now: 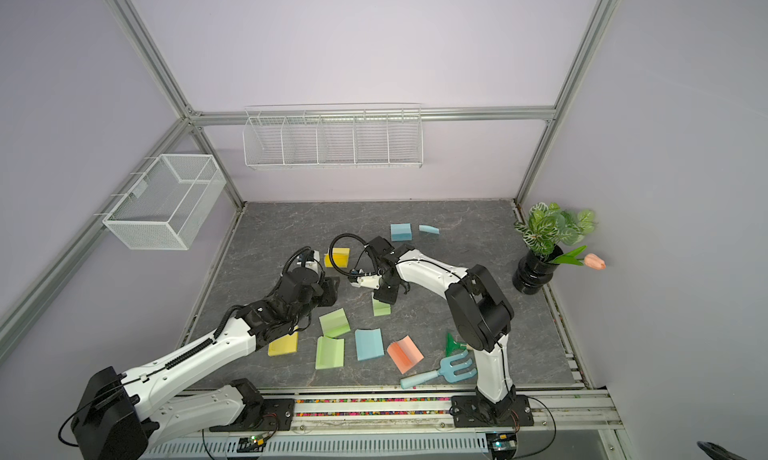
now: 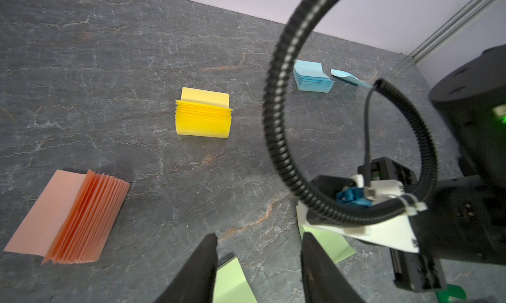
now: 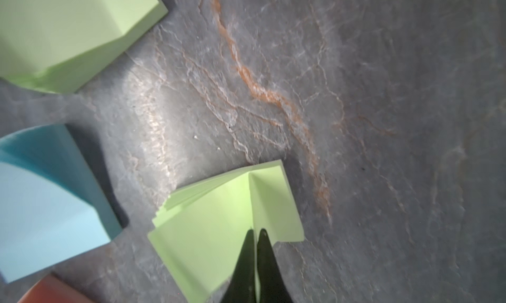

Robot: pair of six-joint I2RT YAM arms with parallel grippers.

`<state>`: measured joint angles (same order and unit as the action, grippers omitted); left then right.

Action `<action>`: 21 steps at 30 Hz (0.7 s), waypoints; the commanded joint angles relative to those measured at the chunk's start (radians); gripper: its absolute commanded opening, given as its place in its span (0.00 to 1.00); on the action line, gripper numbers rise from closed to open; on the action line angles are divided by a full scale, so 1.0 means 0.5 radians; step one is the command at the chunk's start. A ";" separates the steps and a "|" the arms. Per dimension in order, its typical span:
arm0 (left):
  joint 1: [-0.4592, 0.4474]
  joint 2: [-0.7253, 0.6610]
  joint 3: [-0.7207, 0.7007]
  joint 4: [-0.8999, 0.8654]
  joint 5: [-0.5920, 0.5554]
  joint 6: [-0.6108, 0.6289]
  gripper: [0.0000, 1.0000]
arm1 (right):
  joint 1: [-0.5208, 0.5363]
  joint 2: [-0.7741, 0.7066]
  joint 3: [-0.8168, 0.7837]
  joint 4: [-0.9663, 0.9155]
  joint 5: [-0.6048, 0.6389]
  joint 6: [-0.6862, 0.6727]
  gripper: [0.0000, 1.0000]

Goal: Tear off pages from different memo pads
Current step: Pick up the memo pad from the center of the board, then tear off the paper from the memo pad.

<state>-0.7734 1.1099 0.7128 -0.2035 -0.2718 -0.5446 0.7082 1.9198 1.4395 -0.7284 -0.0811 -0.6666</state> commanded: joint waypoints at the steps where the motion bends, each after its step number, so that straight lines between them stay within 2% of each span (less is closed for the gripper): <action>1: -0.008 -0.037 -0.055 0.160 0.192 0.030 0.51 | -0.049 -0.253 0.023 -0.052 -0.167 -0.050 0.07; 9: -0.008 -0.140 -0.221 0.618 0.832 0.135 0.55 | -0.044 -0.634 0.000 -0.055 -0.392 0.003 0.07; 16: -0.009 -0.204 -0.302 0.827 1.088 0.098 0.58 | 0.004 -0.887 -0.102 -0.012 -0.614 -0.031 0.06; 21: -0.009 -0.235 -0.322 0.917 1.201 0.041 0.62 | 0.037 -1.028 -0.248 0.080 -0.641 -0.127 0.07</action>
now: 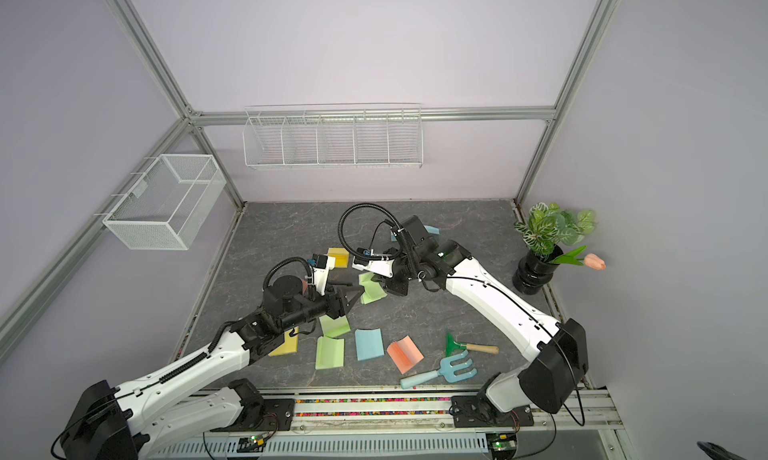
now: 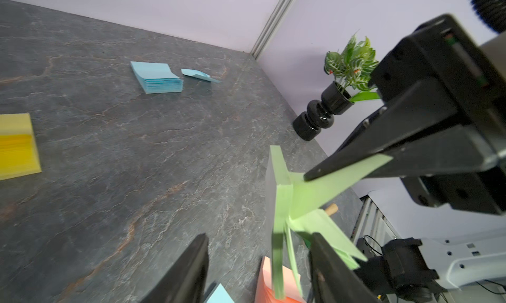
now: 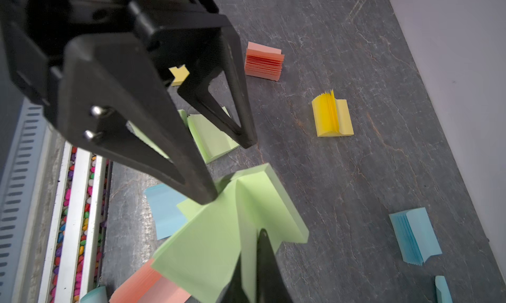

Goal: Tear off pages from different memo pads
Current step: Tear off the paper from the memo pad.

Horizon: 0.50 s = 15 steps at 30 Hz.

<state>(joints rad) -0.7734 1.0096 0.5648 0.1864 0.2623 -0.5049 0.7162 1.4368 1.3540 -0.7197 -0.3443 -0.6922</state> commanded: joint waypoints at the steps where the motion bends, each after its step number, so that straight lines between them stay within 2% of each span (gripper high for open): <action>1: -0.008 -0.047 -0.033 0.150 0.142 -0.048 0.63 | 0.024 -0.079 -0.096 0.078 -0.118 -0.089 0.07; 9: -0.008 -0.167 -0.104 0.237 0.162 -0.069 0.66 | 0.028 -0.140 -0.156 0.143 -0.123 -0.101 0.06; 15: -0.007 -0.114 -0.088 0.242 0.182 -0.070 0.64 | 0.029 -0.165 -0.162 0.168 -0.178 -0.088 0.07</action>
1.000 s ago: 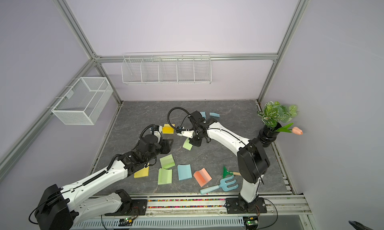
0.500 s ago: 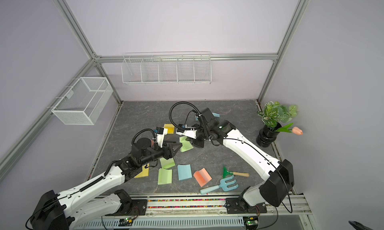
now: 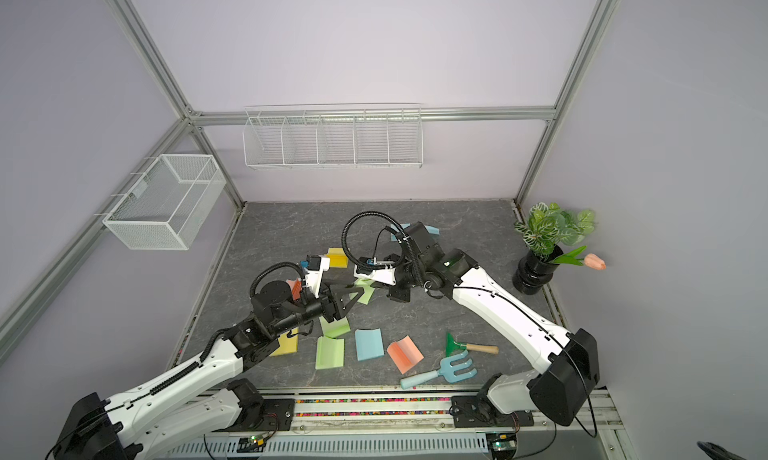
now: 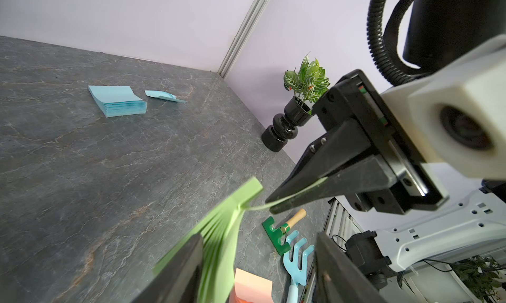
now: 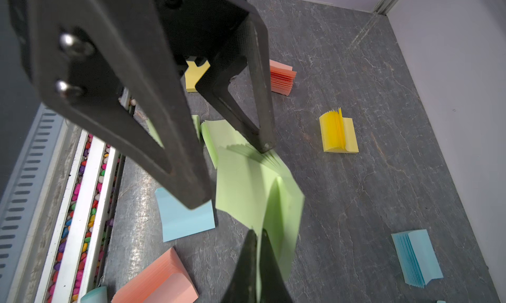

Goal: Tear off pages from different memo pads
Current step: Tear off the paper from the memo pad.

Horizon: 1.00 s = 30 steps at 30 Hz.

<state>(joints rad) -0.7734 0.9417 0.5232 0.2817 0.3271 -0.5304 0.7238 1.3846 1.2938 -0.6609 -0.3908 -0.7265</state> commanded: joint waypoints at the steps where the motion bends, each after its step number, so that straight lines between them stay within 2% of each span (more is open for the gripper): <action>1: -0.006 0.038 0.000 0.056 0.068 -0.020 0.62 | 0.013 -0.068 -0.046 0.056 -0.094 -0.014 0.07; 8: -0.009 0.148 0.035 0.075 0.142 -0.025 0.52 | 0.013 -0.149 -0.116 0.134 -0.108 -0.010 0.06; 11: -0.009 0.159 0.045 0.060 0.143 -0.012 0.50 | 0.015 -0.170 -0.139 0.150 -0.111 -0.020 0.06; 19: -0.008 -0.069 0.057 -0.213 -0.121 0.146 0.63 | 0.017 -0.167 -0.132 0.121 -0.121 -0.032 0.07; 26: -0.021 -0.063 0.072 -0.231 -0.081 0.231 0.65 | 0.019 -0.198 -0.135 0.118 -0.157 -0.031 0.07; 30: -0.033 -0.097 0.083 -0.292 -0.156 0.271 0.65 | 0.019 -0.211 -0.136 0.121 -0.154 -0.032 0.07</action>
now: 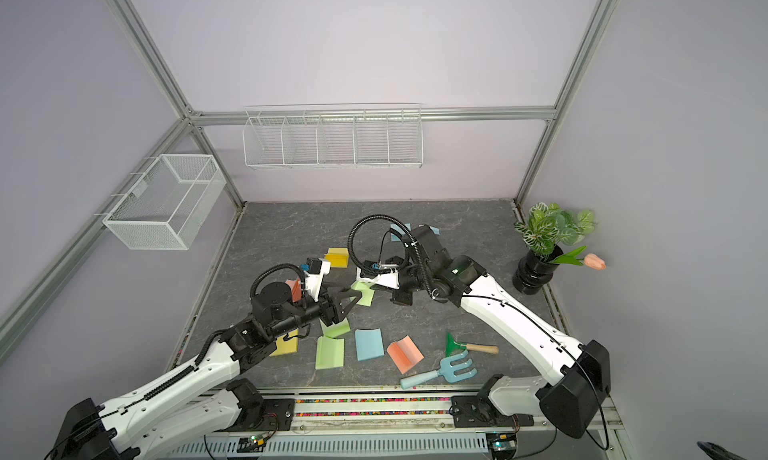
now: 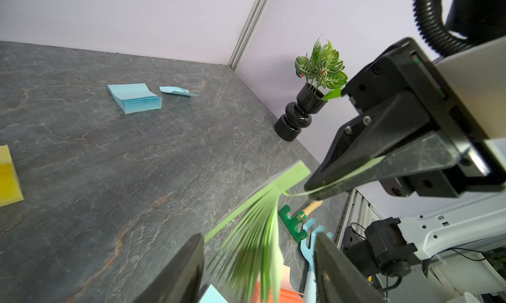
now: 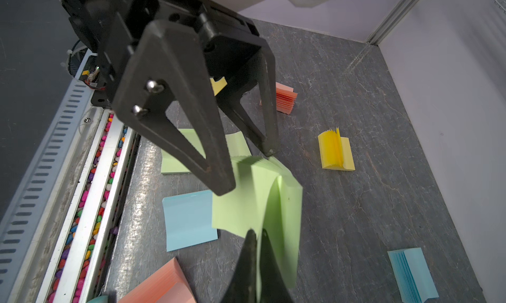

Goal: Tear off pages from different memo pads
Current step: Tear off the paper from the memo pad.

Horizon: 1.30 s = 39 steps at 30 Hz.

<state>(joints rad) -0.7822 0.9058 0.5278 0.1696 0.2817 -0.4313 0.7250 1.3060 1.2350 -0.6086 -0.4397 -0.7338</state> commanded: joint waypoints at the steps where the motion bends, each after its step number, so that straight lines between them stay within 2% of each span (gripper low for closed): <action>1: -0.014 -0.043 0.065 -0.069 -0.087 0.074 0.66 | 0.018 -0.056 -0.020 0.016 -0.062 -0.016 0.07; 9: -0.026 -0.143 0.032 -0.070 -0.137 0.096 0.67 | 0.027 -0.050 -0.025 0.018 -0.064 -0.018 0.07; 15: -0.033 -0.055 0.055 -0.029 -0.025 0.093 0.64 | 0.031 -0.060 -0.030 0.038 -0.115 -0.009 0.07; 17: -0.037 -0.016 0.062 0.002 0.044 0.085 0.57 | 0.030 -0.068 -0.035 0.039 -0.113 -0.008 0.06; 19: -0.040 0.009 0.067 0.020 0.086 0.083 0.41 | 0.030 -0.080 -0.042 0.051 -0.109 -0.008 0.07; 26: -0.040 -0.007 0.055 0.039 0.072 0.057 0.00 | 0.030 -0.096 -0.092 0.126 -0.025 -0.006 0.06; 28: -0.039 -0.008 0.058 0.027 0.031 0.042 0.00 | 0.032 -0.099 -0.100 0.169 0.014 0.011 0.06; 32: -0.038 0.035 0.096 -0.068 -0.139 0.005 0.00 | 0.031 -0.168 -0.177 0.436 0.238 0.069 0.07; 35: -0.039 0.102 0.160 -0.219 -0.353 -0.028 0.00 | 0.029 -0.293 -0.349 0.886 0.602 0.091 0.07; 37: -0.038 0.144 0.196 -0.308 -0.494 -0.067 0.00 | 0.021 -0.358 -0.484 1.216 0.816 0.013 0.07; 39: -0.038 0.166 0.219 -0.369 -0.596 -0.104 0.00 | 0.004 -0.374 -0.555 1.372 0.857 -0.117 0.06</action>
<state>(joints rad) -0.8062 0.9756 0.6132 0.0959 0.1310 -0.4419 0.7414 1.1526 0.9966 -0.1757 -0.1726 -0.7330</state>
